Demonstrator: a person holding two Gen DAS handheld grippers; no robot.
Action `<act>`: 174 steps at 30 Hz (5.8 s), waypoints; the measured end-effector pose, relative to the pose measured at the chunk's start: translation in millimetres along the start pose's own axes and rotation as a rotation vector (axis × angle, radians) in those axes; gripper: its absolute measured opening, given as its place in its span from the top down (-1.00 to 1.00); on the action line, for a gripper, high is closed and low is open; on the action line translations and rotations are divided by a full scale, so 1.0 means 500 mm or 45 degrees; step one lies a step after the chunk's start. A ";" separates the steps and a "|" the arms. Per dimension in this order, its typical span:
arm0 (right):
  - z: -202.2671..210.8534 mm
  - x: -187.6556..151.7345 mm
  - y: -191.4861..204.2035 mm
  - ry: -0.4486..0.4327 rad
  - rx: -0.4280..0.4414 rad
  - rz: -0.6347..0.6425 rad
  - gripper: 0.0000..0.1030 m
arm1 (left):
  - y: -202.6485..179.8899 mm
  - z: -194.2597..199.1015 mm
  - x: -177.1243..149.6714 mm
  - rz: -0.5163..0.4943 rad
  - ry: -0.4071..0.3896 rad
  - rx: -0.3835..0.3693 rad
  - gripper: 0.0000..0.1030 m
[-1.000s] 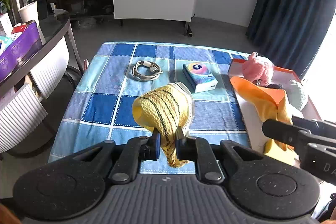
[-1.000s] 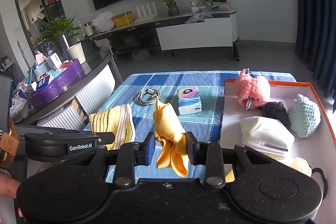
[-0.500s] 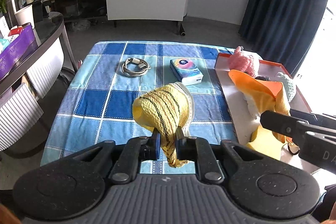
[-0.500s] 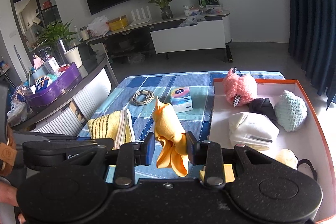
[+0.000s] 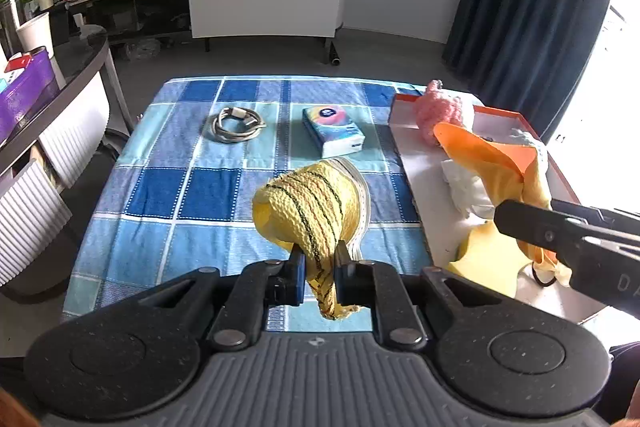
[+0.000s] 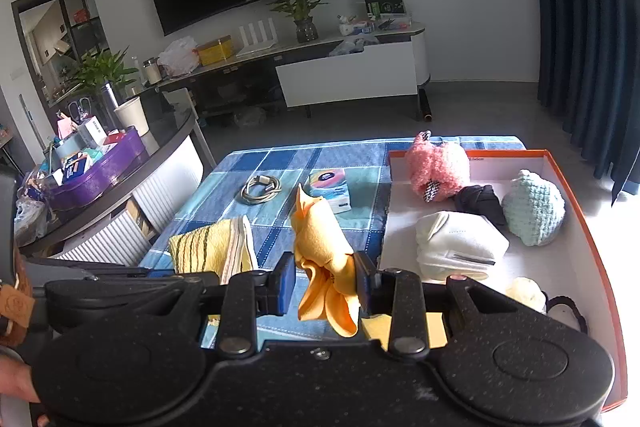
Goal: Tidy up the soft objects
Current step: 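Carry the striped hat and yellow cloth with both tools over the box, then open the left tool to drop the striped hat while the right tool releases the yellow cloth into the box, then withdraw both open tools from the box toward the cable and tissue pack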
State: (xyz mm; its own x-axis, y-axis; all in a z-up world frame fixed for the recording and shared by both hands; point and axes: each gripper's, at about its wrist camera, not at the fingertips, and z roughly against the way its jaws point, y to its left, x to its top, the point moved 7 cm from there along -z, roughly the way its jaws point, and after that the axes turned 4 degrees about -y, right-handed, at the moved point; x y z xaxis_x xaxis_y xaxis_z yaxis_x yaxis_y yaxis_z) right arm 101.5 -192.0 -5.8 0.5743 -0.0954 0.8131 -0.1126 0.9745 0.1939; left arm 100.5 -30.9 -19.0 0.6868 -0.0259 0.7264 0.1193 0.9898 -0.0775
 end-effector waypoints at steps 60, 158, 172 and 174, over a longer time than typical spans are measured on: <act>0.118 0.004 -0.218 -0.106 -0.285 -0.178 0.21 | -0.254 -0.030 0.021 -0.230 -0.011 -0.254 0.69; -0.166 0.052 0.057 0.082 -0.014 0.087 -0.64 | 0.133 -0.075 0.065 0.151 0.041 0.162 -1.00; -0.227 0.061 0.066 0.110 0.003 0.095 -0.67 | 0.162 -0.120 0.079 0.154 0.069 0.177 -1.00; -0.236 0.062 0.064 0.113 0.003 0.094 -0.67 | 0.168 -0.130 0.081 0.159 0.078 0.181 -1.00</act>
State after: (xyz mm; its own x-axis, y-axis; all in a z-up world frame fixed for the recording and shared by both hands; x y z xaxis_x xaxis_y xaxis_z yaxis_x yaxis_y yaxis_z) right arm 211.5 -139.9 -39.2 0.6341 -0.0050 0.7732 -0.1592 0.9777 0.1368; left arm 184.8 42.0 -40.6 0.7329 0.0943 0.6738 -0.0692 0.9955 -0.0641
